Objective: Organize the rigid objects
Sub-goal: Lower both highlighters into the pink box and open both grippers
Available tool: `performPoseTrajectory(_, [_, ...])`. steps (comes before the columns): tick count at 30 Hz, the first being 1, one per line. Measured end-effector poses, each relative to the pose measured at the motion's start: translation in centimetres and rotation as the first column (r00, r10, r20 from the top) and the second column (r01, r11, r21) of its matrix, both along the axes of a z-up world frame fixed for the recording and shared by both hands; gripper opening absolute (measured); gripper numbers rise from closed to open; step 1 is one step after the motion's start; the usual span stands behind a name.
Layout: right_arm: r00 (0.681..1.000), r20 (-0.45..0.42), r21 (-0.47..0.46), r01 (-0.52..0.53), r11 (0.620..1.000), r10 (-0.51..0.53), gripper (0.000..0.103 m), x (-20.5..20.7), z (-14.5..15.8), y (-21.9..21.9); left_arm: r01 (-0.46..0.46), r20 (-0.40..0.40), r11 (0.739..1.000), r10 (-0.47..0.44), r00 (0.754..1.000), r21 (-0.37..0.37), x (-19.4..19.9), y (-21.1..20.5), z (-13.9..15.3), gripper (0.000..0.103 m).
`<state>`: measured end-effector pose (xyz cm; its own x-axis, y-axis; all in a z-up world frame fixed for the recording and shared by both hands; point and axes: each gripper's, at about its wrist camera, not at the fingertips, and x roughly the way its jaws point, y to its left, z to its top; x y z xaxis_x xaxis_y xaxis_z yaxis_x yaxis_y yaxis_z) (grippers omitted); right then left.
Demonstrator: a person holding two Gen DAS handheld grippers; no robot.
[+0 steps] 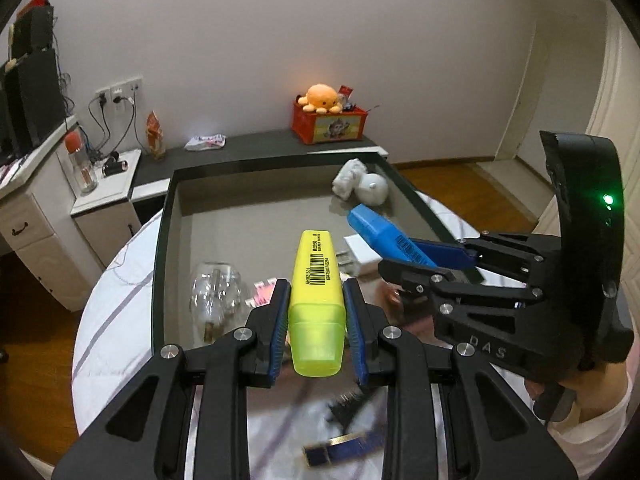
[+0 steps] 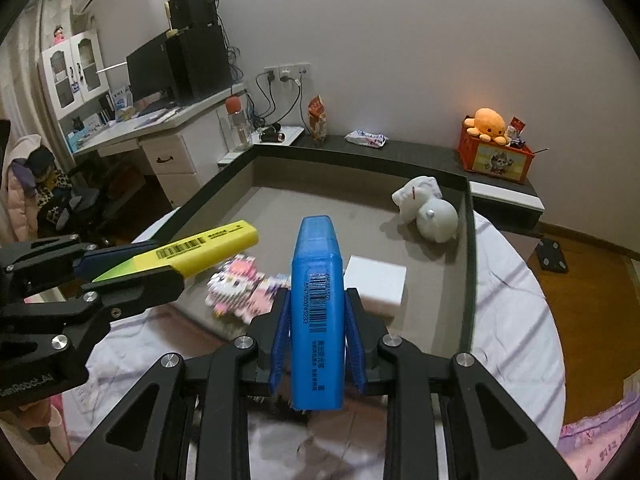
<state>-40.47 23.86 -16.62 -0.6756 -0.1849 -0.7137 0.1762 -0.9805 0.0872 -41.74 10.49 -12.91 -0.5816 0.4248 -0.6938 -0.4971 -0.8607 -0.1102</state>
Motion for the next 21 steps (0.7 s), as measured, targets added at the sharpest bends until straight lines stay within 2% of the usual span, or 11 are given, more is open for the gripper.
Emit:
performPoseTrajectory(6, [0.999,0.046,0.001,-0.016,1.000,0.016,0.027,-2.4,-1.9,-0.4,-0.020,0.045,0.999,0.021,0.999,-0.027,-2.8,0.1,-2.2,0.027])
performPoseTrajectory(12, [0.999,0.044,-0.018,0.006,1.000,-0.006,0.028,-2.7,-2.3,0.2,-0.042,0.045,0.999,0.043,0.998,-0.035,-2.9,-0.1,-2.7,0.029])
performPoseTrajectory(13, [0.999,0.041,-0.019,0.016,1.000,-0.015,0.034,-2.6,-2.2,0.4,-0.047,0.037,0.998,0.048,0.998,-0.029,-2.7,-0.2,-2.4,0.035])
performPoseTrajectory(14, [0.999,0.035,-0.016,0.028,0.999,-0.028,0.040,-2.4,-2.1,0.5,-0.053,0.026,0.998,0.054,0.998,-0.022,-2.4,-0.5,-2.1,0.051])
performPoseTrajectory(15, [0.999,0.025,-0.011,0.039,0.999,-0.039,0.056,-2.1,-1.8,0.6,-0.065,0.010,0.998,0.065,0.998,-0.015,-2.1,-0.8,-1.8,0.062])
performPoseTrajectory(16, [0.999,0.016,-0.009,0.046,0.999,-0.045,0.064,-1.9,-1.6,0.7,-0.082,-0.011,0.997,0.081,0.997,-0.014,-1.6,-1.1,-1.3,0.081])
performPoseTrajectory(17, [0.999,0.004,-0.007,0.051,0.999,-0.051,0.064,-1.5,-1.2,0.8,-0.089,-0.028,0.996,0.088,0.996,-0.013,-1.3,-1.3,-0.9,0.089])
performPoseTrajectory(19, [0.999,-0.013,-0.014,0.052,0.999,-0.052,0.064,-0.7,-0.4,0.9,-0.095,-0.066,0.995,0.095,0.993,-0.001,0.0,-1.8,0.1,0.094])
performPoseTrajectory(20, [0.998,-0.030,-0.018,0.054,0.998,-0.054,0.066,0.0,0.2,1.0,-0.102,-0.072,0.995,0.102,0.992,0.003,0.6,-2.1,0.6,0.099])
performPoseTrajectory(21, [0.998,-0.041,-0.016,0.056,0.998,-0.056,0.072,0.5,0.6,0.9,-0.108,-0.079,0.994,0.108,0.991,0.006,1.1,-2.4,1.0,0.101])
